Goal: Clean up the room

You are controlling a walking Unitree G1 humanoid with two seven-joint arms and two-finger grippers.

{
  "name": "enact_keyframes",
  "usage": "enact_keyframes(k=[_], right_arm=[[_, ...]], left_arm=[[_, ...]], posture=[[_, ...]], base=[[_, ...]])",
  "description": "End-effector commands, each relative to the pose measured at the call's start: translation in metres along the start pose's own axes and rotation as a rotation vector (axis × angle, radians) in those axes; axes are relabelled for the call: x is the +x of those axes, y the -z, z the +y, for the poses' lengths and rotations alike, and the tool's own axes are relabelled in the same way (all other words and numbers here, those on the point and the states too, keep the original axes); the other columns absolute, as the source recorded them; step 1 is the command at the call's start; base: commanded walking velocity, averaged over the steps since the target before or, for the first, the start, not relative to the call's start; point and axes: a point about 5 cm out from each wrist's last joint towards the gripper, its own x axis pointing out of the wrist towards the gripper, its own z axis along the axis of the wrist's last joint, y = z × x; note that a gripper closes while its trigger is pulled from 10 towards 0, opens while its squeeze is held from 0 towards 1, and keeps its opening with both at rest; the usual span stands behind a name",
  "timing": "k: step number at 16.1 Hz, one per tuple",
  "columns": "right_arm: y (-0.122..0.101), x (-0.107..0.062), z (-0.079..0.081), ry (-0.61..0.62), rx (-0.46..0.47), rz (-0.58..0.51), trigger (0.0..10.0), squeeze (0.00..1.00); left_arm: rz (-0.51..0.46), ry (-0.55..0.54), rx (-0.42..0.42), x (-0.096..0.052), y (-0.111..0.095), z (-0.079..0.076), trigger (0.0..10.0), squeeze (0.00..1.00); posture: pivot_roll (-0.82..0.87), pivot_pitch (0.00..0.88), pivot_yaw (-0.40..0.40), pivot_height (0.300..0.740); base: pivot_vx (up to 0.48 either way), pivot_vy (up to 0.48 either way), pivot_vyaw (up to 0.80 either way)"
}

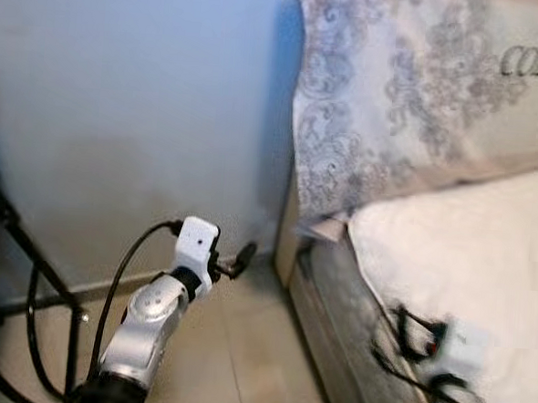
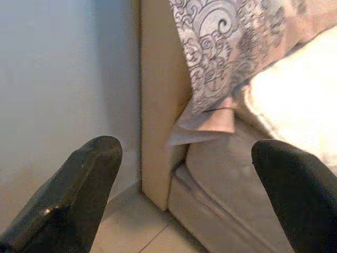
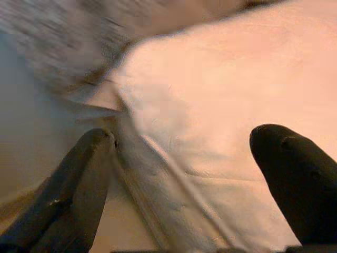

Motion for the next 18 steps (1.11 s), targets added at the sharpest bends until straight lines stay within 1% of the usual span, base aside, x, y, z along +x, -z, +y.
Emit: enact_keyframes(k=[1, 2, 3, 4, 5, 6, 7, 8, 9, 10, 11, 12, 13, 14, 16, 17, 18], right_arm=[[-0.014, 0.010, 0.018, -0.058, 0.019, -0.066, 10.0, 0.00], [-0.018, 0.013, 0.022, -0.067, 0.036, -0.085, 10.0, 0.00], [-0.025, 0.014, 0.022, -0.077, 0.061, -0.112, 10.0, 0.00], [-0.025, 0.009, 0.012, -0.067, 0.070, -0.116, 10.0, 0.00], [-0.023, 0.005, 0.007, -0.080, 0.051, -0.109, 10.0, 0.00], [-0.018, -0.005, 0.001, -0.131, -0.035, -0.089, 10.0, 0.00], [-0.012, -0.014, -0.003, -0.178, -0.104, -0.065, 10.0, 0.00], [-0.009, -0.018, -0.008, -0.191, -0.122, -0.039, 10.0, 0.00], [-0.009, -0.018, -0.009, -0.187, -0.119, -0.038, 10.0, 0.00], [-0.012, -0.014, -0.005, -0.174, -0.087, -0.050, 10.0, 0.00], [-0.015, -0.011, 0.002, -0.179, -0.065, -0.063, 10.0, 0.00], [-0.015, -0.010, 0.005, -0.181, -0.059, -0.067, 10.0, 0.00], [-0.018, -0.006, 0.011, -0.172, -0.021, -0.083, 10.0, 0.00], [-0.019, -0.004, 0.014, -0.169, -0.007, -0.089, 10.0, 0.00], [-0.023, 0.000, 0.015, -0.147, 0.027, -0.109, 10.0, 0.00], [-0.024, 0.000, 0.015, -0.147, 0.025, -0.112, 10.0, 0.00], [-0.024, -0.001, 0.014, -0.145, 0.018, -0.114, 10.0, 0.00]], left_arm=[[-0.023, 0.013, -0.003, 0.002, -0.007, -0.003, 10.0, 0.00], [-0.031, 0.007, -0.012, 0.003, -0.009, -0.002, 10.0, 0.00], [-0.040, -0.015, -0.017, -0.001, -0.010, 0.007, 10.0, 0.00], [-0.031, -0.054, -0.037, -0.011, -0.007, 0.022, 10.0, 0.00], [-0.023, -0.042, -0.028, -0.015, -0.006, 0.025, 10.0, 0.00], [-0.019, 0.034, 0.020, -0.019, -0.007, 0.022, 10.0, 0.00], [-0.007, 0.074, 0.025, -0.019, -0.006, 0.021, 10.0, 0.00], [-0.001, 0.082, 0.036, -0.018, -0.007, 0.021, 10.0, 0.00], [-0.005, 0.085, 0.039, -0.017, -0.007, 0.020, 10.0, 0.00], [-0.018, 0.098, 0.041, -0.015, -0.008, 0.016, 10.0, 0.00], [-0.024, 0.103, 0.038, -0.014, -0.008, 0.013, 10.0, 0.00], [-0.026, 0.105, 0.037, -0.013, -0.008, 0.013, 10.0, 0.00], [-0.030, 0.105, 0.037, -0.010, -0.008, 0.012, 10.0, 0.00], [-0.030, 0.104, 0.035, -0.008, -0.008, 0.011, 10.0, 0.00], [-0.033, 0.127, 0.031, -0.008, -0.007, 0.007, 10.0, 0.00], [-0.033, 0.132, 0.033, -0.008, -0.006, 0.007, 10.0, 0.00], [-0.024, 0.148, 0.043, -0.013, -0.003, 0.008, 10.0, 0.00]], posture=[[0.00, 0.000, -0.015, 0.726], [0.00, 0.000, -0.012, 0.726], [0.00, 0.000, -0.009, 0.726], [0.00, 0.000, -0.008, 0.726], [0.01, 0.000, -0.006, 0.726], [0.01, 0.000, -0.006, 0.726], [0.00, 0.000, -0.004, 0.726], [0.00, 0.000, -0.008, 0.726], [0.00, 0.000, -0.008, 0.726], [0.00, 0.000, -0.009, 0.726], [-0.01, 0.000, -0.014, 0.726], [-0.01, 0.000, -0.014, 0.726], [-0.01, 0.000, -0.013, 0.726], [-0.01, 0.000, -0.013, 0.726], [-0.02, 0.000, -0.007, 0.726], [-0.02, 0.000, -0.007, 0.726], [-0.02, 0.000, -0.005, 0.726]], base=[[0.000, 0.000, -0.66], [0.000, 0.000, -0.66], [0.000, 0.000, -0.66], [0.000, 0.000, -0.66], [0.000, 0.000, -0.66], [0.000, 0.000, -0.66], [0.000, 0.000, -0.66], [0.000, 0.000, -0.66], [0.000, 0.000, -0.66], [0.000, 0.000, -0.66], [0.000, 0.000, -0.66], [0.000, 0.000, -0.66], [0.000, 0.000, -0.66], [0.000, 0.000, -0.66], [0.000, 0.000, -0.67], [0.000, 0.000, -0.68], [0.000, 0.000, -0.68]])
